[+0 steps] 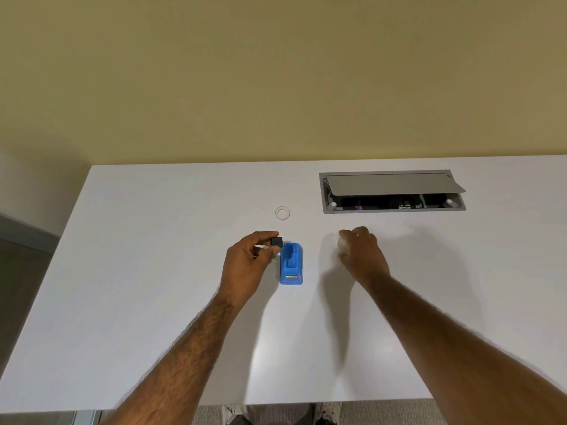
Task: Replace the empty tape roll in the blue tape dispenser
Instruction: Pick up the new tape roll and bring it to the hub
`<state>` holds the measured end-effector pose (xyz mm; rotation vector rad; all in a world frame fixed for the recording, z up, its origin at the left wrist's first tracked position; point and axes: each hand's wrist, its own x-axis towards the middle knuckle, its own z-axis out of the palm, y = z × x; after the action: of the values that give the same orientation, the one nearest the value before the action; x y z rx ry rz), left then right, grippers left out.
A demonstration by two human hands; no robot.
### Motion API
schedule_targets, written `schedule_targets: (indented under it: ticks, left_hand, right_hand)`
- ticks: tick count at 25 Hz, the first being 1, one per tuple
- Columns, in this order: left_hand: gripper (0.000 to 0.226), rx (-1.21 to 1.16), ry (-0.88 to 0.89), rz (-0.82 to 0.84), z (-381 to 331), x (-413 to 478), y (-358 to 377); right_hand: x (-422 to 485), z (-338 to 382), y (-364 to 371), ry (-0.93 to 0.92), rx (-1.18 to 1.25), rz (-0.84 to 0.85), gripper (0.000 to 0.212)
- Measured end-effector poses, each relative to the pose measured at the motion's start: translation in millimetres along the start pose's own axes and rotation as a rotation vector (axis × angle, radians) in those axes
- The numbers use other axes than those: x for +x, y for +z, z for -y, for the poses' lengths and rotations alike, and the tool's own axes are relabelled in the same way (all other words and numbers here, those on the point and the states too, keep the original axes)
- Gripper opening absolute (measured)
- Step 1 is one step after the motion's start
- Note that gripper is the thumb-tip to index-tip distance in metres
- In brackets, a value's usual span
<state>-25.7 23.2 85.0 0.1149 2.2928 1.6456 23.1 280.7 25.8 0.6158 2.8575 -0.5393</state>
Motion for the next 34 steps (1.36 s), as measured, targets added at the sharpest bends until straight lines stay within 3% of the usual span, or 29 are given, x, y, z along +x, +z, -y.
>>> schedule_targets:
  ticks: [2,4,11,19,29,34]
  left_hand:
    - [0.028,0.006,-0.003,0.003,2,0,-1]
    - [0.027,0.011,-0.004,0.005,4,-2,-2]
    - [0.028,0.011,-0.016,-0.002,7,0,-5]
    - [0.03,-0.046,-0.015,0.01,-11,4,-3]
    - [0.03,-0.085,0.046,0.014,-45,8,-3]
    - [0.027,-0.129,0.057,0.027,-55,7,-7]
  right_hand:
    - [5,-4,3,0.002,-0.002,0.118,0.055]
    - [9,-4,6,-0.021,-0.045,0.155,0.062]
    - [12,-9,20,-0.114,-0.114,0.055,0.042]
    - [-12,25,-5,-0.011,0.628,-0.076,0.043]
    - [-46,98,-81,-0.142,1.171,0.126,0.039]
    - [-48,109,-90,-0.226,1.265,0.174,0.043]
